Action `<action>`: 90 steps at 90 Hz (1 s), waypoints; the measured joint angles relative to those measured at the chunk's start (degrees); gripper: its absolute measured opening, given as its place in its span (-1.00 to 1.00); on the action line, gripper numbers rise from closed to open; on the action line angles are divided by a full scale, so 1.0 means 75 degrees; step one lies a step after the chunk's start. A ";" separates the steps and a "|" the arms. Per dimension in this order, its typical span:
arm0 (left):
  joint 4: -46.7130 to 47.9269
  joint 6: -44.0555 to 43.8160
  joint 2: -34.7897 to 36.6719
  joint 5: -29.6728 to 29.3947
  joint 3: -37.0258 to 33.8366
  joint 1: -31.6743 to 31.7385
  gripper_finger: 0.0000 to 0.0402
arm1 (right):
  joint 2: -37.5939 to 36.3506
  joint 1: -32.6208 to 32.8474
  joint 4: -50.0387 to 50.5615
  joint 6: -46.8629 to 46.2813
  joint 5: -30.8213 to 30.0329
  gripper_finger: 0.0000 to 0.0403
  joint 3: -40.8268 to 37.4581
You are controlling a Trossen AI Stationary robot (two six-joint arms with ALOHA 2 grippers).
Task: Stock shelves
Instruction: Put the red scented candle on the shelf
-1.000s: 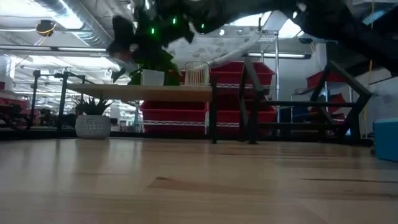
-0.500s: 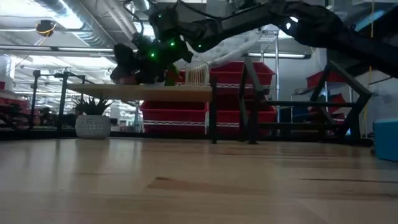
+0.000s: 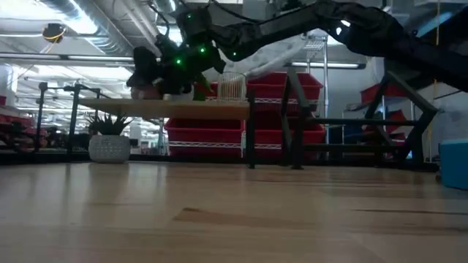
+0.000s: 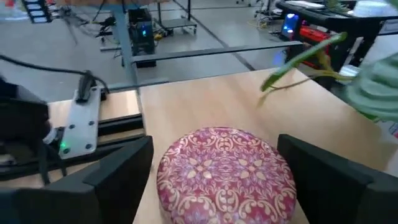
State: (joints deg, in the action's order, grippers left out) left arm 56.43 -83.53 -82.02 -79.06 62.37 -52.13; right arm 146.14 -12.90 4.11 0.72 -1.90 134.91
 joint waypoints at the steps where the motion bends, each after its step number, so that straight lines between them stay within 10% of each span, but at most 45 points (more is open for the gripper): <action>1: -0.0003 0.0000 0.0010 -0.0002 0.0000 -0.0005 -0.01 | -0.0033 0.0020 0.0011 0.0031 -0.0004 0.64 -0.0001; 28: -0.0007 0.0001 0.0279 -0.0269 0.0000 -0.0395 -0.01 | -0.1062 0.0396 0.1006 0.1312 -0.1018 0.64 0.0006; 44: -0.0005 0.0045 0.0531 -0.0292 0.0000 -0.0856 -0.01 | -0.1352 0.0349 0.2891 0.1582 -0.0237 0.54 0.0009; 60: -0.0008 0.0352 0.0850 -0.0556 0.0000 -0.1388 -0.01 | -0.1328 0.0388 0.3945 0.1947 0.0786 0.14 -0.0040; 90: -0.0007 0.0676 0.1023 -0.1102 0.0003 -0.1607 -0.01 | -0.0839 0.0063 0.3173 0.1561 0.0313 -0.92 -0.0105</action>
State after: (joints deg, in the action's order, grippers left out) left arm 56.37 -78.46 -74.35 -87.33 62.39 -64.19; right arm 139.85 -12.43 27.90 12.43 0.45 134.13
